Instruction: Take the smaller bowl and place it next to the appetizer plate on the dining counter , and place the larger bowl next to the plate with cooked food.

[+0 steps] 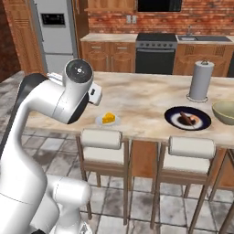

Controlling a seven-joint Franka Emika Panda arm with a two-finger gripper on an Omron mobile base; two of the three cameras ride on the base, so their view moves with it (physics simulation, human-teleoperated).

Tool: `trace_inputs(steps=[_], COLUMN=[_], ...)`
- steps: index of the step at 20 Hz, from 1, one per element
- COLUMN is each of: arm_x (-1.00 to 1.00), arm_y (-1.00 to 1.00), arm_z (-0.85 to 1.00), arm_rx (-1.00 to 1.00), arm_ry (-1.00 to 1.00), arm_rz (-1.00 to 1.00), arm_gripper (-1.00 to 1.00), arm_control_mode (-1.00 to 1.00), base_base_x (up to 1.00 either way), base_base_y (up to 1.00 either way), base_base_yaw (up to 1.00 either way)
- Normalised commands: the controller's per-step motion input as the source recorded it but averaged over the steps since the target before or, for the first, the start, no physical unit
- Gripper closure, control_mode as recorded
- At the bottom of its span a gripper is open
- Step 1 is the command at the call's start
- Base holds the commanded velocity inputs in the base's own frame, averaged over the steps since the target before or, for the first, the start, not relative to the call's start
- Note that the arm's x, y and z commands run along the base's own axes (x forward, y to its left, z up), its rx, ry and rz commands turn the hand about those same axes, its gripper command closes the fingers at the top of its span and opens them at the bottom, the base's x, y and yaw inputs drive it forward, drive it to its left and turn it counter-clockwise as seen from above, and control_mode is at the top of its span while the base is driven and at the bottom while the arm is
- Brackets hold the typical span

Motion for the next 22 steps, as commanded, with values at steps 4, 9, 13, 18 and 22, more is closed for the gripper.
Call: trace_inputs(steps=[4, 9, 13, 18, 22], arm_x=[0.0, 0.0, 0.0, 0.0, 0.0], arm_y=[0.0, 0.0, 0.0, 0.0, 0.0], arm_z=[0.0, 0.0, 0.0, 0.0, 0.0], arm_rx=[0.0, 0.0, 0.0, 0.0, 0.0], arm_ry=[0.0, 0.0, 0.0, 0.0, 0.0], arm_rz=[0.0, 0.0, 0.0, 0.0, 0.0], arm_gripper=[1.0, 1.0, 1.0, 1.0, 1.0], arm_control_mode=[1.0, 1.0, 1.0, 1.0, 1.0], base_base_x=[0.12, 0.21, 0.38, 0.68, 0.87], base_base_y=[-0.65, -0.47, -0.15, -0.04, 0.0], base_base_yaw=[-0.02, -0.02, -0.01, 0.0, 0.0])
